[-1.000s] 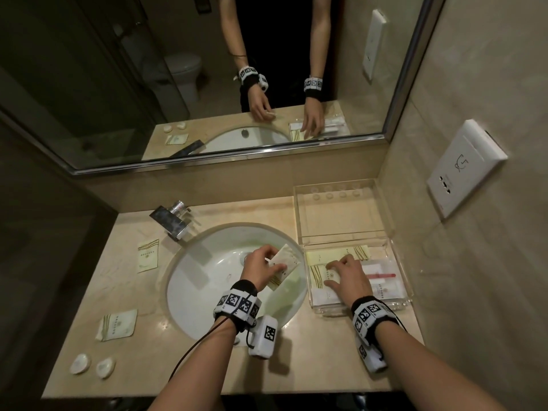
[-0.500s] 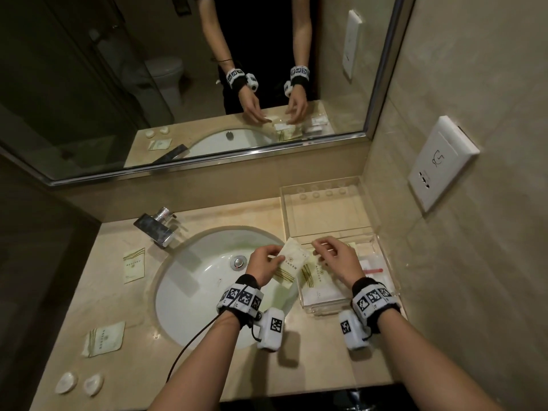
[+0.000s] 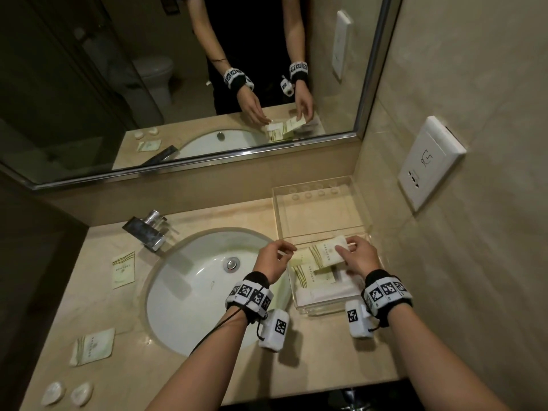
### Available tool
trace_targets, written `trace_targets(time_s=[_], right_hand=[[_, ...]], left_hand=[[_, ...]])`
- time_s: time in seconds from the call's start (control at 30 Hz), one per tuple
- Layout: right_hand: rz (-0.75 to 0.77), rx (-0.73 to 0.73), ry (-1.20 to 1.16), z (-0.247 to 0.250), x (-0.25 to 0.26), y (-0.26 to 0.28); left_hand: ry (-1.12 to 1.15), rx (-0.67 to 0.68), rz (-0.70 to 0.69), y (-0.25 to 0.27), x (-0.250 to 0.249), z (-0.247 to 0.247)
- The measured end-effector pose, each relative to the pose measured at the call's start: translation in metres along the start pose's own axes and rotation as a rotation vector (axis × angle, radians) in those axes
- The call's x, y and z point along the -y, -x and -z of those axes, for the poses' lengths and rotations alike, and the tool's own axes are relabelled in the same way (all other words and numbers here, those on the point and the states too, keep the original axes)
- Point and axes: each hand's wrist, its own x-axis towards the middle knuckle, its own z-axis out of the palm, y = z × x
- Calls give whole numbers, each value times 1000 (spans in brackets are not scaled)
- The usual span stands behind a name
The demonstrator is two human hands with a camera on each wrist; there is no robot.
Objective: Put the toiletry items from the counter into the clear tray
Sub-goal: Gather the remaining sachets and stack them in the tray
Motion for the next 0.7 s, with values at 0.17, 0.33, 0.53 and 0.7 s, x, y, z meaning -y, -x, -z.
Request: trace_targets(time_s=[0.17,0.33,0.53,0.7], right_hand=[[28,69,179,-24,-10,10],[42,32,222,-46,-25,13],[119,-54,297,-48,-29,19],[169,-40,353,-51,-32,21]], left_hand=[[-153,84,-8,7,6,-13],[-265,189,19,13,18,-29],[-422,269,-63,14,31,-37],[-538,334,-72,12,36,-43]])
